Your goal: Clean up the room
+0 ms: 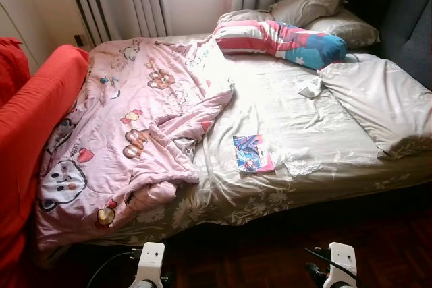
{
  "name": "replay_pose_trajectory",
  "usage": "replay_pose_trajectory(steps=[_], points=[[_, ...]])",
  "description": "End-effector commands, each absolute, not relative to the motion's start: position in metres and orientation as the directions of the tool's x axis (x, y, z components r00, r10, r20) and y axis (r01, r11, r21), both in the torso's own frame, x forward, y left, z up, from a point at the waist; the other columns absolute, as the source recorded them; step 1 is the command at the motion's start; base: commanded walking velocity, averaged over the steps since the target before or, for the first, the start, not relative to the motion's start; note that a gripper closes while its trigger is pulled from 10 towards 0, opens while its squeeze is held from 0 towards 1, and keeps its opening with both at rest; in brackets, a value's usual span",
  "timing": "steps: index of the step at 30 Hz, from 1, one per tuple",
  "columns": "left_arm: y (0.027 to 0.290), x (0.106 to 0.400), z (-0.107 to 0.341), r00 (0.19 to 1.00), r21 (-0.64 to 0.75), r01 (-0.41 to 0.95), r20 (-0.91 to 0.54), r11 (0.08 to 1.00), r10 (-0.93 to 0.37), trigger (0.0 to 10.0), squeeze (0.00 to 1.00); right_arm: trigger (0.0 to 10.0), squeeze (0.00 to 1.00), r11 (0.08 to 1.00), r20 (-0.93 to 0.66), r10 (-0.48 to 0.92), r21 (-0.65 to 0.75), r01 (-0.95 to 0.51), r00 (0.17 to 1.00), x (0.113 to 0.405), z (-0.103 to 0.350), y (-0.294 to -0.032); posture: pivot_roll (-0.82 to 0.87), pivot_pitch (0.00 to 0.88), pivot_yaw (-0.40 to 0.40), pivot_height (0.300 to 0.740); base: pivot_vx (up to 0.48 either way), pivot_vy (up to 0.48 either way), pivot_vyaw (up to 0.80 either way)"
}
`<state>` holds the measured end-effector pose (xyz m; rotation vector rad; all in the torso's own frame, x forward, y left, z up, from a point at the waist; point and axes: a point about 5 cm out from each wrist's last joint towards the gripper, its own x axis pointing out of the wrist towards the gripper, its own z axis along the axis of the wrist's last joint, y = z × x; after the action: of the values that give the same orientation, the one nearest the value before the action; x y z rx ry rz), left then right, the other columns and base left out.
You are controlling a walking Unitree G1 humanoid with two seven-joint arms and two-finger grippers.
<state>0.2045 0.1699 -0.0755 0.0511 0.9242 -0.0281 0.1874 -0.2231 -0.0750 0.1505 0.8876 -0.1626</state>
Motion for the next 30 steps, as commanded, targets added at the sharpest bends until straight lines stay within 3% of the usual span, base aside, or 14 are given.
replay_pose_trajectory(steps=[1, 30], points=[[0.172, 0.2048, -0.0753, 0.603, 0.039, 0.041, -0.798, 0.998, 0.006, 10.0, 0.0, 10.0, 0.0, 0.974, -0.782, -0.084, 0.066, 0.216, 0.618, 0.1859, -0.0755, -0.2243, -0.11, 0.029, 0.018, 0.74, 0.0, 0.0, 0.0], [0.1735, 0.2032, -0.076, 0.599, 0.045, 0.049, -0.801, 0.998, 0.007, 10.0, 0.0, 10.0, 0.0, 0.974, -0.779, -0.085, 0.067, 0.218, 0.621, 0.1848, -0.0762, -0.2228, -0.11, 0.0, 0.022, 0.74, 0.259, 0.0, 0.0]])
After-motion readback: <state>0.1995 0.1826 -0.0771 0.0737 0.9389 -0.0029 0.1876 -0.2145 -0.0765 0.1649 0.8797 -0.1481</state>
